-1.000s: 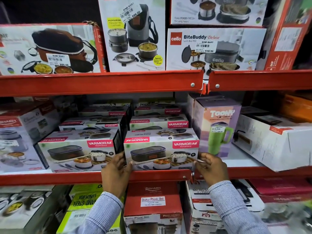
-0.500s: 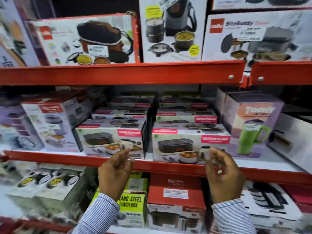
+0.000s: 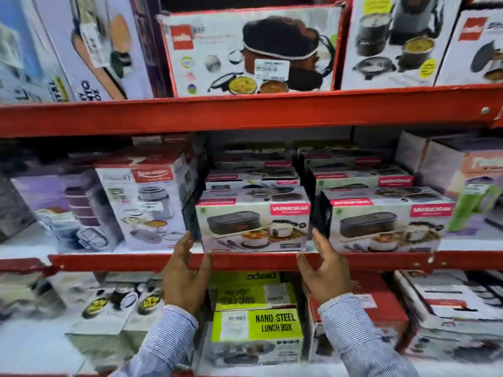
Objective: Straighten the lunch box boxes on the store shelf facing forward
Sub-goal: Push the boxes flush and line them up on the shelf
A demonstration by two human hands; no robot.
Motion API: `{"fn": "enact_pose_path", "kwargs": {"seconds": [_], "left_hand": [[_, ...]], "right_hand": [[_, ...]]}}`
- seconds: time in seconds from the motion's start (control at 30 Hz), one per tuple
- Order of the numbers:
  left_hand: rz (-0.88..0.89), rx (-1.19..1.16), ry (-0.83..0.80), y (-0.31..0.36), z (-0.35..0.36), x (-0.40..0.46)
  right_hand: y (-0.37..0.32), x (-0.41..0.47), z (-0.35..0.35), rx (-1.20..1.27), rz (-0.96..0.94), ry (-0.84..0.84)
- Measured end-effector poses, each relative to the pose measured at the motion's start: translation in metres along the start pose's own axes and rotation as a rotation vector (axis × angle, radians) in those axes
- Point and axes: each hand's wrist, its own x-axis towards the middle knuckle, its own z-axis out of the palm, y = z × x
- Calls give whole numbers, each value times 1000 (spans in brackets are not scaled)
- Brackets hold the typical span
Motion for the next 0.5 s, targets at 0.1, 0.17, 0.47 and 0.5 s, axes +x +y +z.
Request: {"fn": "enact_pose_path", "kwargs": {"seconds": [0.1,0.17,0.47,0.5], "left_hand": [[55,7,-77,-1,-3,8],[66,-9,-108,0,-5,12],[68,-91,-183,3,-6,26],[72,-101,-176,1,-4,26]], "right_hand": [[-8,6,9,-93,39,12],[-13,12,12,-130,69,0],[-21,22,11,-137,139,-36],[-18,21,11,-135,129,-32]]}}
